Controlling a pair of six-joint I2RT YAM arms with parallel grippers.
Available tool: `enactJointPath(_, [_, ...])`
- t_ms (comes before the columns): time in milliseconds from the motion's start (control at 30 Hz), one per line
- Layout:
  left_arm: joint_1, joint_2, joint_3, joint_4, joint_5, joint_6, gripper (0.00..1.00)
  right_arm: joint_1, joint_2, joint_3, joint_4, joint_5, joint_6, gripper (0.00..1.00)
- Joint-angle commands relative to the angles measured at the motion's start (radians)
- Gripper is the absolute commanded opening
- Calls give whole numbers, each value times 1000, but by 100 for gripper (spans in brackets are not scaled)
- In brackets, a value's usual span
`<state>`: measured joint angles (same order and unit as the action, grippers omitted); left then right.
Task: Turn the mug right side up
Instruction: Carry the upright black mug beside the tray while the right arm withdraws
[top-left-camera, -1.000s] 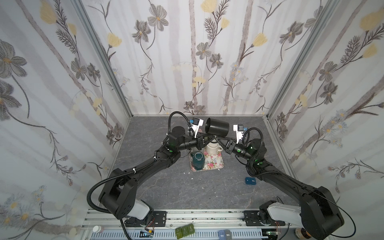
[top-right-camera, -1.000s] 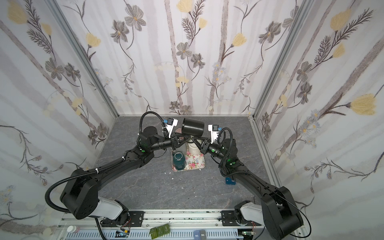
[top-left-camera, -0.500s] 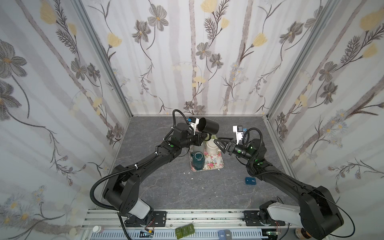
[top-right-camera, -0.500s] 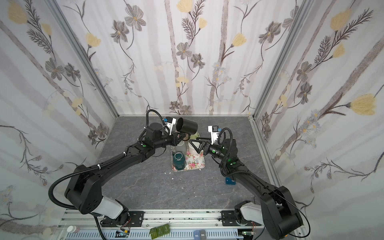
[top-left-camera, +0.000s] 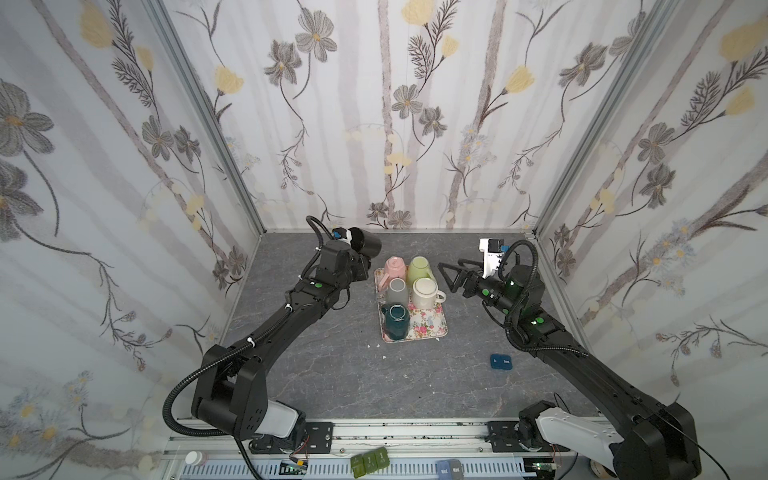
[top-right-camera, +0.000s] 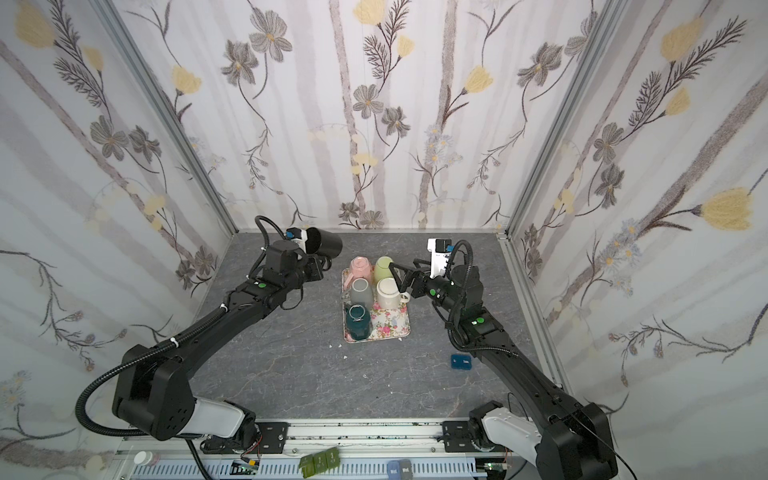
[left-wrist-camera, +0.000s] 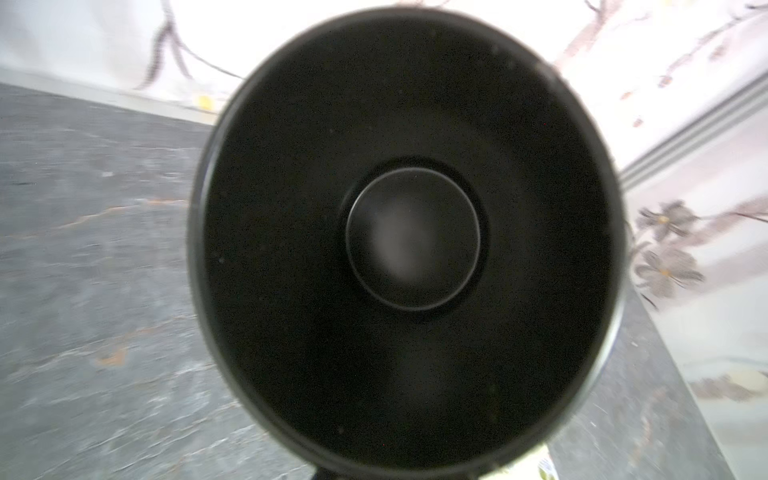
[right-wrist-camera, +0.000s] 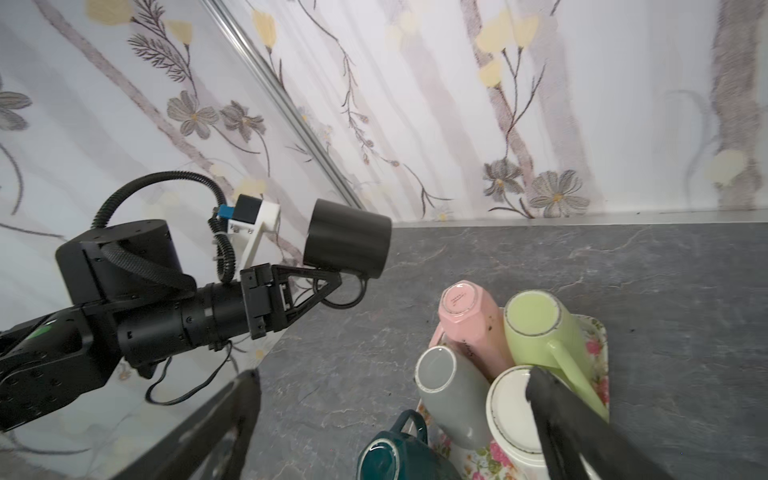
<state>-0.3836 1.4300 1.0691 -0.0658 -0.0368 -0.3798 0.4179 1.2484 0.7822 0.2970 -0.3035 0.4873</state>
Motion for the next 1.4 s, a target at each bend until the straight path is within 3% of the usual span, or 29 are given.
enactJointPath(0, [42, -9, 2, -27, -149, 32, 0, 2, -10, -2, -132, 137, -73, 100])
enactJointPath(200, [113, 31, 16, -90, -283, 79, 0, 0, -28, 11, -271, 291, -128, 100])
enactJointPath(367, [143, 127, 69, -103, -341, 138, 0, 0, -63, 15, -292, 317, -152, 100])
enactJointPath(667, [176, 317, 149, -63, -288, 162, 0, 0, -120, 12, -348, 385, -165, 100])
enactJointPath(1100, [206, 497, 308, -110, -167, 136, 0, -22, -116, -10, -333, 281, -75, 100])
enactJointPath(1367, [203, 526, 377, -200, -204, 77, 4, -30, -54, 125, -394, 208, -117, 100])
